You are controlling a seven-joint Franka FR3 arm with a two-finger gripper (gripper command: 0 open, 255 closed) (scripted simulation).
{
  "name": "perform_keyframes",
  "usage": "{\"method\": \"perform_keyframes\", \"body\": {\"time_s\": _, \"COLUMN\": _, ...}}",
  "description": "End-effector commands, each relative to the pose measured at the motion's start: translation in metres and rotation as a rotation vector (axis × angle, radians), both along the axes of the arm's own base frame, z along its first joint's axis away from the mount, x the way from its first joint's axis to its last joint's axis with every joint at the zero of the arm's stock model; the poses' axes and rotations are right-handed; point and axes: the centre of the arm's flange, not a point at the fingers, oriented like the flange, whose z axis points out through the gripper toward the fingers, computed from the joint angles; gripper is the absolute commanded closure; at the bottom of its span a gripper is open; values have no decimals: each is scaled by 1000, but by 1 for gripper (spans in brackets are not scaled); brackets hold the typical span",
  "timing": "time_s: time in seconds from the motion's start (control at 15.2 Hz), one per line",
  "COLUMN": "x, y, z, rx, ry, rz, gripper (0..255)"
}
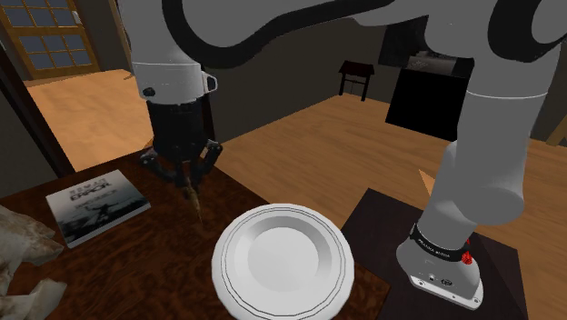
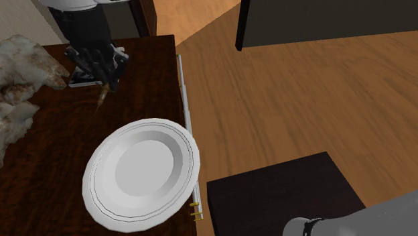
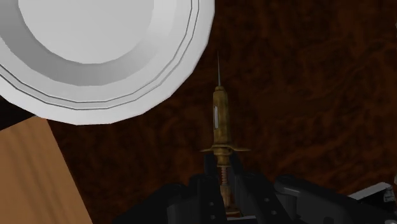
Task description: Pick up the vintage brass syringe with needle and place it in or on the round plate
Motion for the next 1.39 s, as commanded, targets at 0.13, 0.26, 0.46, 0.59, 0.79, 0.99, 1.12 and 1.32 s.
{"method": "perform_keyframes", "body": {"time_s": 0.13, "x": -50, "y": -19, "z": 0, "rx": -1, "ry": 1, "rz": -2, "gripper": 255}}
{"method": "perform_keyframes", "body": {"time_s": 0.26, "x": -75, "y": -27, "z": -1, "rx": -1, "ry": 1, "rz": -2, "gripper": 255}}
{"method": "perform_keyframes", "body": {"time_s": 0.46, "x": -113, "y": -38, "z": -3, "rx": -1, "ry": 1, "rz": -2, "gripper": 255}}
{"method": "perform_keyframes", "body": {"time_s": 0.59, "x": -138, "y": -46, "z": -4, "rx": -1, "ry": 1, "rz": -2, "gripper": 255}}
{"method": "perform_keyframes", "body": {"time_s": 0.79, "x": -169, "y": -56, "z": -5, "rx": -1, "ry": 1, "rz": -2, "gripper": 255}}
{"method": "perform_keyframes", "body": {"time_s": 0.99, "x": -169, "y": -56, "z": -21, "rx": -1, "ry": 1, "rz": -2, "gripper": 255}}
{"method": "perform_keyframes", "body": {"time_s": 1.12, "x": -169, "y": -56, "z": -31, "rx": -1, "ry": 1, "rz": -2, "gripper": 255}}
{"method": "perform_keyframes", "body": {"time_s": 1.32, "x": -169, "y": -56, "z": -47, "rx": -1, "ry": 1, "rz": -2, "gripper": 255}}
